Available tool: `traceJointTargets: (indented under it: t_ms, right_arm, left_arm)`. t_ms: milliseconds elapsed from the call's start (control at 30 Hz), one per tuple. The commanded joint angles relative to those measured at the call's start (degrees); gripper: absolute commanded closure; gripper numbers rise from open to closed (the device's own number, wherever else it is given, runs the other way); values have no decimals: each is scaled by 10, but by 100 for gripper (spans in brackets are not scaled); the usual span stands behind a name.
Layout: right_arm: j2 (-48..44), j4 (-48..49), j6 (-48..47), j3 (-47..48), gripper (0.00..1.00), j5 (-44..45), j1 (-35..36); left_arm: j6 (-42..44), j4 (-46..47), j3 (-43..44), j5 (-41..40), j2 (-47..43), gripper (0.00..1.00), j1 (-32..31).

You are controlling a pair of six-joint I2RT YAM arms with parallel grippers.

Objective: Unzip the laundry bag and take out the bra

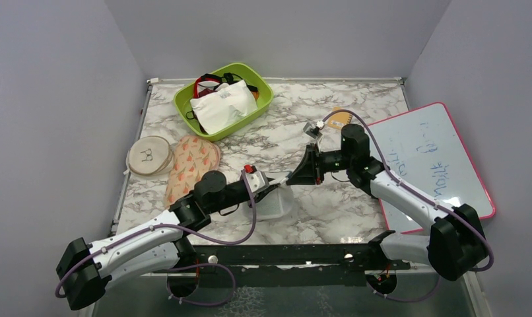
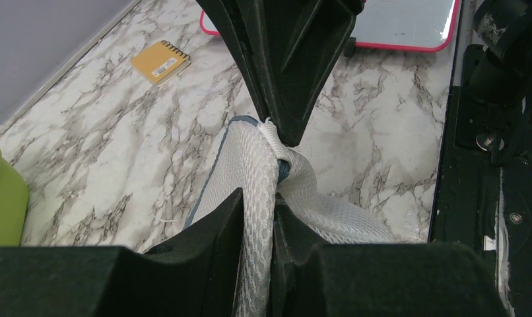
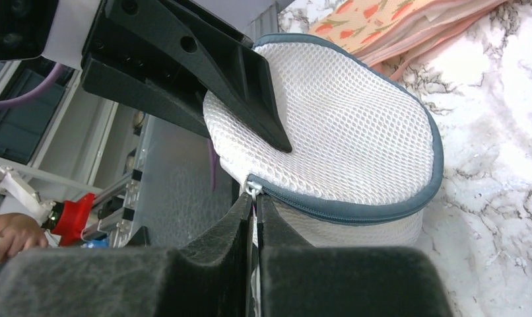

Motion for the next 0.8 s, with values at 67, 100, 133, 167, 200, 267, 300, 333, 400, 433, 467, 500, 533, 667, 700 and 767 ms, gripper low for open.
traceJointTargets:
  t_ms: [67,100,133,167,200,267,300,333,400,433,467,500,533,667,700,767]
  right_arm:
    - [-1,48,10,-11,99,47,-1]
    - [-1,38,1,-8,99,58,-1]
    - [-1,24,-12,-3,99,72,-1]
    - [2,15,-27,2,99,81,-1]
    - [6,13,-44,3,99,82,-1]
    - [19,27,-75,6,99,78,-1]
    - [29,28,-85,12,99,76,-1]
    - [42,22,-99,24,99,66,-1]
    - [62,16,-118,47,99,52,0]
    - [68,21,-122,52,99,52,0]
    - [68,25,-127,54,99,57,0]
    - [68,28,-133,54,99,62,0]
    - [68,27,-139,55,99,66,0]
    - [75,20,-162,51,99,67,0]
    - [77,17,-165,49,99,63,-1]
    - [76,10,-170,43,99,58,3]
  left_arm:
    - [-7,21,22,6,5,100,1]
    - [-9,19,23,-14,7,100,1]
    - [-15,16,25,-47,12,100,1]
    - [-22,9,30,-77,19,100,1]
    - [-25,-2,39,-99,26,98,1]
    - [-22,-4,46,-119,36,97,2]
    - [-19,1,42,-125,37,92,2]
    - [-18,3,43,-125,40,88,2]
    - [-18,-2,46,-121,42,82,3]
    - [-20,-4,45,-122,43,73,3]
    - [-21,-8,45,-121,43,66,3]
    - [-21,-15,48,-121,43,58,3]
    - [-21,-24,51,-119,43,53,3]
    - [-36,-60,62,-78,43,41,2]
    - [-49,-70,69,-68,43,39,2]
    - [-87,-100,89,-62,45,26,3]
